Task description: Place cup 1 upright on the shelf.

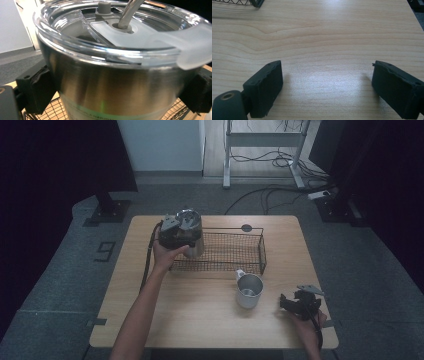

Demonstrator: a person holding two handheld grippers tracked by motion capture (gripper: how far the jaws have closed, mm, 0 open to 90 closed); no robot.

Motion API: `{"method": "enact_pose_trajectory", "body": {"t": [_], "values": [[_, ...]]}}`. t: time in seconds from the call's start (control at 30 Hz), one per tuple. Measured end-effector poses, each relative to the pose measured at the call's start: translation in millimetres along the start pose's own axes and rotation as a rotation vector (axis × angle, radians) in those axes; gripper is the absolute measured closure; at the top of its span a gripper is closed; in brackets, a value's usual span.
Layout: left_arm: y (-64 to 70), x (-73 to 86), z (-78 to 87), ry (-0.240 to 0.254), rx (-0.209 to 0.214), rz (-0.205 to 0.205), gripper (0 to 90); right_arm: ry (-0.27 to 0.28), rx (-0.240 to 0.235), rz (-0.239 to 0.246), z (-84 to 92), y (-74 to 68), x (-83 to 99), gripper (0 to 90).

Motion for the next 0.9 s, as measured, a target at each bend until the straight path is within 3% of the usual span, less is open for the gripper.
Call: {"method": "enact_pose_trajectory", "body": {"t": [0.7, 0.9], "values": [[-0.3, 21.4, -18.2, -0.043, -0.014, 0.029, 4.3, 0.001, 0.000, 0.000, 0.2, 0.1, 0.1, 9.9], [1.6, 27.5, -24.6, -0.067, -0.012, 0.019, 4.2, 0.001, 0.001, 0.000, 0.2, 0.1, 0.1, 10.0]]}}
Point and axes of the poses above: each handheld gripper's, and its own axes: z roughly backward along the jaws, x roughly out of its underside, y roughly to its right, the point moved 1 cm from there along -z, roughly forward along the jaws, and after that the axes turned 12 degrees about -x, right-handed, at the moved point
